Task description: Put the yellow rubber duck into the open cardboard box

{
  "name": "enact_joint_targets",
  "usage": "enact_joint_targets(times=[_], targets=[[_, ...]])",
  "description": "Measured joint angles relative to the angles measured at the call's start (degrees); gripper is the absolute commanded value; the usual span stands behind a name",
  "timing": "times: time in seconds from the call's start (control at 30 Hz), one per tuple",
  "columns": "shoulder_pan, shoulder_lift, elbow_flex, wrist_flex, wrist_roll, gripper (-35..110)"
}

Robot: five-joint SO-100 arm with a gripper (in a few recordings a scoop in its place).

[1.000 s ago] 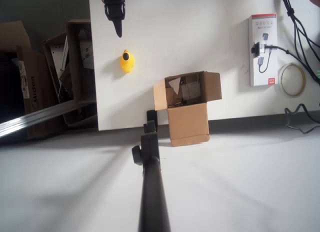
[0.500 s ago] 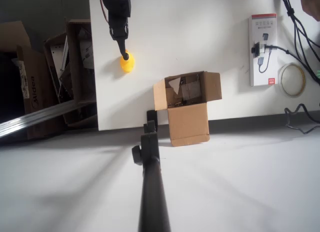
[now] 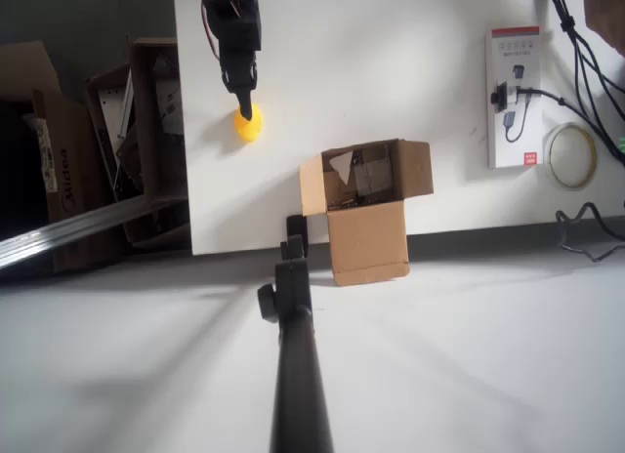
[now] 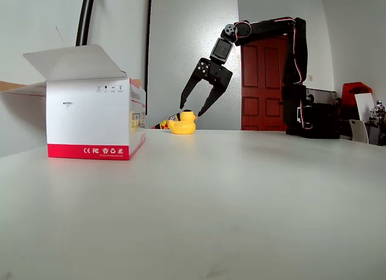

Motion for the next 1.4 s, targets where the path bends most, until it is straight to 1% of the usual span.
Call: enact_joint_targets(times=[0.67, 1.03, 1.17, 1.4], targets=[[0.1, -5.2, -2.5, 0.0, 0.1, 20], [0.7, -6.3, -2.5, 0.0, 0.1, 18], [0.7, -6.3, -2.5, 0.0, 0.1, 22], [1.4, -6.3, -2.5, 0.0, 0.3, 24]])
